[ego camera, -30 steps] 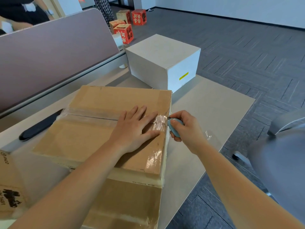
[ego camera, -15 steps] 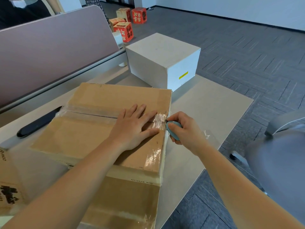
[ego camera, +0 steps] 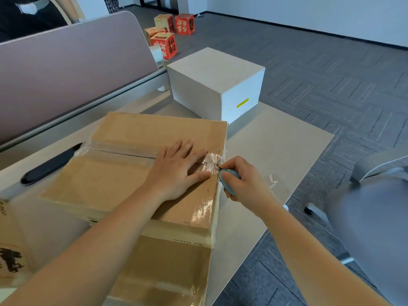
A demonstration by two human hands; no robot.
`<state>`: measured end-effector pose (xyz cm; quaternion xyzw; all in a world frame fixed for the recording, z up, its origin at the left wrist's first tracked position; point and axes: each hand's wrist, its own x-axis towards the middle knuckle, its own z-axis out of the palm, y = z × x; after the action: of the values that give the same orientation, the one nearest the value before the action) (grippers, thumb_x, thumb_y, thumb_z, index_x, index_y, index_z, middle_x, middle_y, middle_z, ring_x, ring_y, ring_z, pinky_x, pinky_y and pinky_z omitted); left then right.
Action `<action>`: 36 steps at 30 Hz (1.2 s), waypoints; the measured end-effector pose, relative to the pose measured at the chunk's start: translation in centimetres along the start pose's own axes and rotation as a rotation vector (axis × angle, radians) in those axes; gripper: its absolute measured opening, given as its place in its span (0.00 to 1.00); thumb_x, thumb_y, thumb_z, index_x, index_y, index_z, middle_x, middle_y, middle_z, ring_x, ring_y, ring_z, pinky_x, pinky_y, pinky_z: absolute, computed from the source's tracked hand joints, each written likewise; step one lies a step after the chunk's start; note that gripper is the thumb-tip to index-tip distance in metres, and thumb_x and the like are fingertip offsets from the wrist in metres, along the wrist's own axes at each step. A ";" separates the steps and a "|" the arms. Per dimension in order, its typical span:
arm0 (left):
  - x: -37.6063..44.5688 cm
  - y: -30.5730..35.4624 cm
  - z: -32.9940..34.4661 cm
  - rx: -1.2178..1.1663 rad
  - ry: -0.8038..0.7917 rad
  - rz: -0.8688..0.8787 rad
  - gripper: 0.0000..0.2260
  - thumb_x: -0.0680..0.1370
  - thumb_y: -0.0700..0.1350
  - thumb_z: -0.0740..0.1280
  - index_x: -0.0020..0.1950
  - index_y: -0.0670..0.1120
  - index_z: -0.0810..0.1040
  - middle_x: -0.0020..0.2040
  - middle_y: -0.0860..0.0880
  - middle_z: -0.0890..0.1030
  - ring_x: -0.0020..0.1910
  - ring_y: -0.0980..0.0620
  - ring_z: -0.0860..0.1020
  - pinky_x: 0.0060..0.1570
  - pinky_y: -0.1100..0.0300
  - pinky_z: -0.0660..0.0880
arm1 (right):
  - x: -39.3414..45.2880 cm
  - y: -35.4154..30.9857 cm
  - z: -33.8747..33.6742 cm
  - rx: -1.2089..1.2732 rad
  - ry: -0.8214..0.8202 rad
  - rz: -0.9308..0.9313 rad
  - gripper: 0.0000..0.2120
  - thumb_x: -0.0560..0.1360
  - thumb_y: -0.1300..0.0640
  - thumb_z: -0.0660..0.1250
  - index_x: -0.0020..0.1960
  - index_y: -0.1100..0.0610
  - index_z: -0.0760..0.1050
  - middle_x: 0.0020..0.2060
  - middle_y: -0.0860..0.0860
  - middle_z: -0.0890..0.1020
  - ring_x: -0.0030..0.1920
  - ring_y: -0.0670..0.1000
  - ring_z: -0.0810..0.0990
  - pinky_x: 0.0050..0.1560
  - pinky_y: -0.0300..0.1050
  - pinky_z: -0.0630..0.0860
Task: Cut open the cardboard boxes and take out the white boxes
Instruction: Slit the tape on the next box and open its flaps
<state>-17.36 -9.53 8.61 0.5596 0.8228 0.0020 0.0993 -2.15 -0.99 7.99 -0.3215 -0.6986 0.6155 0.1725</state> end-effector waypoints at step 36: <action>4.5 8.9 -2.8 -0.095 0.106 0.086 0.27 0.78 0.59 0.58 0.74 0.49 0.59 0.74 0.49 0.59 0.74 0.52 0.52 0.67 0.60 0.50 | 5.1 1.5 -13.3 -0.326 0.218 0.053 0.12 0.77 0.64 0.61 0.60 0.59 0.70 0.47 0.52 0.74 0.41 0.52 0.77 0.40 0.45 0.77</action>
<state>-11.24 -1.76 11.68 0.5881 0.8012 0.0747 0.0818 2.92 12.41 8.16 -0.4283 -0.7575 0.4600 0.1766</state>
